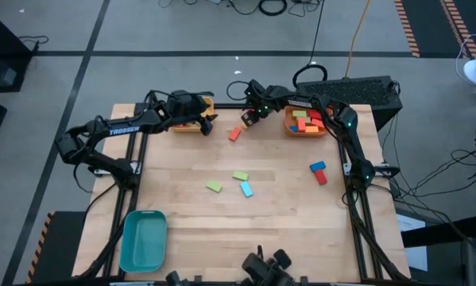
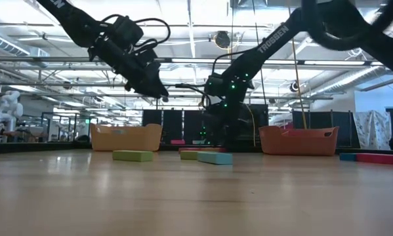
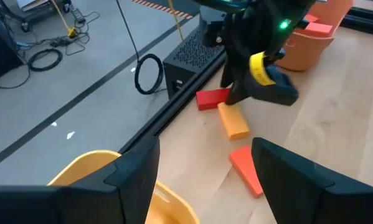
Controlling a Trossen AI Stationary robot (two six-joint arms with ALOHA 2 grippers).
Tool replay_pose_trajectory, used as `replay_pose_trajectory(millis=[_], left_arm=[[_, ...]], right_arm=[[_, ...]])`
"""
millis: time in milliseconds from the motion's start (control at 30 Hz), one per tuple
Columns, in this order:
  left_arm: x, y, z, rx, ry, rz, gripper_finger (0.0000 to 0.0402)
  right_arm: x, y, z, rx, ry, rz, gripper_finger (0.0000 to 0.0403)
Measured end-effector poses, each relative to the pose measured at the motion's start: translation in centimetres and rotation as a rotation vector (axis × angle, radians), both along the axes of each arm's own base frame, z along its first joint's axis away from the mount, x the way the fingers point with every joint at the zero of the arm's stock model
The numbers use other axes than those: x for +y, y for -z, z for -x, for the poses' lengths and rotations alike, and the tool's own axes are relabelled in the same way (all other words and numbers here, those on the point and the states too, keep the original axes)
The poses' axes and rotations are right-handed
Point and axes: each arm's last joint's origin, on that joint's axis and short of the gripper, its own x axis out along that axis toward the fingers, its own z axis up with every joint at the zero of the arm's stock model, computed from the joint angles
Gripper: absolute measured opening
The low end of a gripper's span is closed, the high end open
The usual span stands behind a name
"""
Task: Sort blocks by size
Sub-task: Put the large red block into the blue bin
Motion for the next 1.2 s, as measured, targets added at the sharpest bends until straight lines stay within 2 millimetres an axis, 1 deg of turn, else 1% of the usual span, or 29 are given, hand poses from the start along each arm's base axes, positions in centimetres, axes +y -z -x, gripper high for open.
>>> replay_pose_trajectory(millis=[133, 233, 300, 367, 400, 467, 533, 633, 900, 1067, 1200], left_arm=[[-0.1, 0.1, 0.0, 0.008, 0.006, 0.003, 0.0257], [-0.2, 0.1, -0.1, 0.009, 0.009, 0.000, 0.0257], [-0.1, 0.1, -0.1, 0.009, 0.008, 0.000, 0.0257], [-0.1, 0.1, -0.1, 0.009, 0.008, -0.001, 0.0257], [-0.1, 0.0, -0.1, 0.007, 0.008, -0.002, 0.0257], [-0.1, 0.0, -0.1, 0.004, 0.008, -0.005, 0.0257], [-0.1, 0.0, -0.1, 0.004, 0.008, -0.005, 0.0257], [-0.2, -0.1, 0.0, 0.002, 0.008, -0.006, 0.0257], [-0.2, 0.0, 0.0, 0.008, 0.006, 0.000, 0.0257], [-0.2, 0.0, 0.0, 0.007, 0.005, 0.002, 0.0257], [-0.2, 0.0, 0.0, 0.005, 0.004, 0.004, 0.0257]], right_arm=[[2.0, -0.1, -0.4, 0.073, -0.060, -0.036, 0.0173], [3.8, -0.6, -0.9, 0.107, -0.123, -0.059, 0.0174], [4.7, -1.3, -1.0, 0.110, -0.154, -0.054, 0.0173], [5.0, -2.2, -1.5, 0.083, -0.162, 0.002, 0.0174], [4.9, -2.8, -1.6, 0.060, -0.155, 0.044, 0.0174], [4.1, -3.6, -1.6, 0.036, -0.114, 0.125, 0.0174], [3.0, -3.7, -1.4, 0.008, -0.057, 0.153, 0.0173], [2.0, -2.6, -1.1, 0.010, -0.007, 0.137, 0.0175], [1.5, -0.2, -1.2, 0.017, -0.009, 0.067, 0.0209], [1.1, -0.2, -0.9, 0.017, 0.005, 0.065, 0.0229], [0.5, -0.2, -0.4, 0.017, 0.018, 0.054, 0.0230]])
